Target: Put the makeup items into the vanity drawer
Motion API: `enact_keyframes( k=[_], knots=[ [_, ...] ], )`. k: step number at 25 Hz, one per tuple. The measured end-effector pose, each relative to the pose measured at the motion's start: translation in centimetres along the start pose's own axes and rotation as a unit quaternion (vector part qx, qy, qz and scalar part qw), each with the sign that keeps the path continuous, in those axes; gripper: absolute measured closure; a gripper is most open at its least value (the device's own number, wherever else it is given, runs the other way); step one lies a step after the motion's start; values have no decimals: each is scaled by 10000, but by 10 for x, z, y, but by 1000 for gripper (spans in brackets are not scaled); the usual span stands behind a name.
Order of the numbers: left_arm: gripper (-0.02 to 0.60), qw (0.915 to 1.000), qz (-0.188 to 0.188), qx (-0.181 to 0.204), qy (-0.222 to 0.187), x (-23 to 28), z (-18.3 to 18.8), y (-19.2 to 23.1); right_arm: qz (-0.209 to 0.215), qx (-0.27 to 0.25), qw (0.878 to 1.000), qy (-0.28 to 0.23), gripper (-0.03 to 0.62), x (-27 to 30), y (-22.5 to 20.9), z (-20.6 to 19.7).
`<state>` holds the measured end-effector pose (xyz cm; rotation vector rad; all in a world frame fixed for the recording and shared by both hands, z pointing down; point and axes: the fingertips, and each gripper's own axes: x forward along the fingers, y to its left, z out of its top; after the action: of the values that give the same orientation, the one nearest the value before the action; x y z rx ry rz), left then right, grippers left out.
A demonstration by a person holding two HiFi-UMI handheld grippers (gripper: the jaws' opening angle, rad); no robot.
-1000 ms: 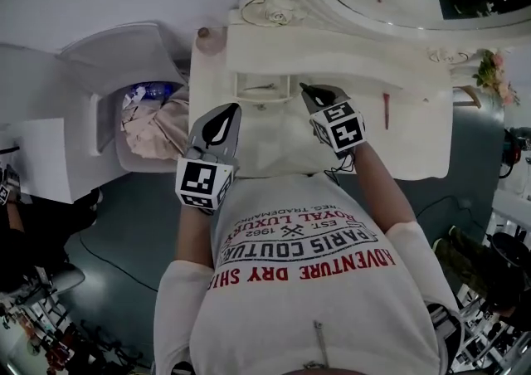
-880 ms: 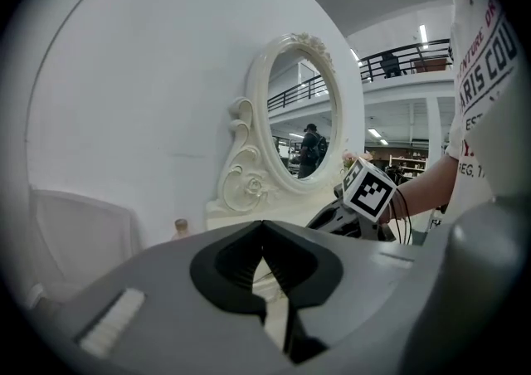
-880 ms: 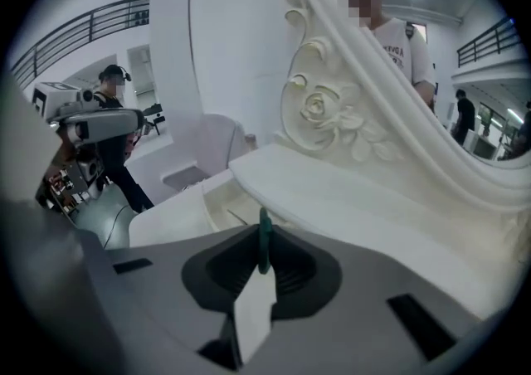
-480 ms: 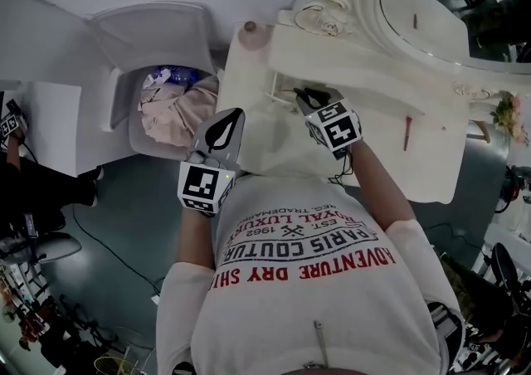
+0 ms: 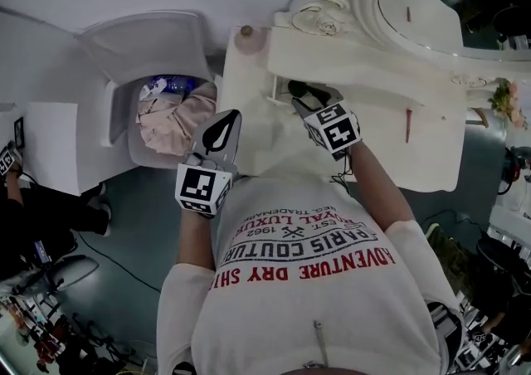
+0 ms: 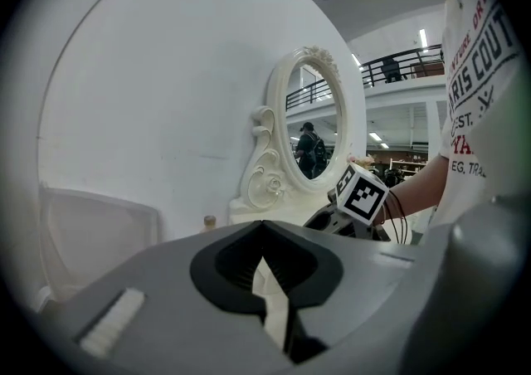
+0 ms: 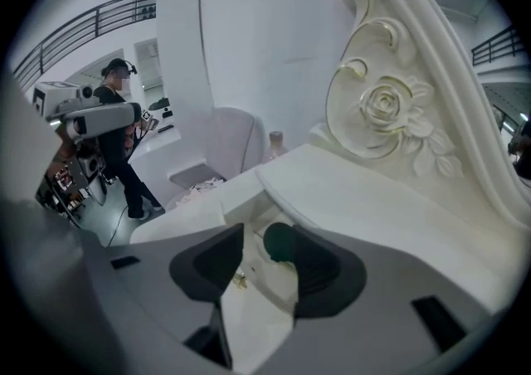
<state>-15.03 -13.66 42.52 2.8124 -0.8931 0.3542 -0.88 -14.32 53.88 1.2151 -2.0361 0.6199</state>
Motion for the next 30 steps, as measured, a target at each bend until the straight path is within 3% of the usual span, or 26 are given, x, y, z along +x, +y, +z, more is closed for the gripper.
enact_keyframes(
  k=[6,11,20,30],
  knots=[
    [571,9995,-284,130,28,26,4,-5,-318,260,9991,-120,437,-22,-18,-12],
    [571,9983,-570,152,-10,56,16,-35,-609,687,9956,-181,437,-52,-51,-38],
    [571,9938,-1050,316,168,120,21,-130,-991,1037,9896,-80,437,-113,-119,-117],
    [571,9865,-1518,473,389,186,18,-239,-1366,1514,9783,370,437,-169,-203,-219]
  ],
)
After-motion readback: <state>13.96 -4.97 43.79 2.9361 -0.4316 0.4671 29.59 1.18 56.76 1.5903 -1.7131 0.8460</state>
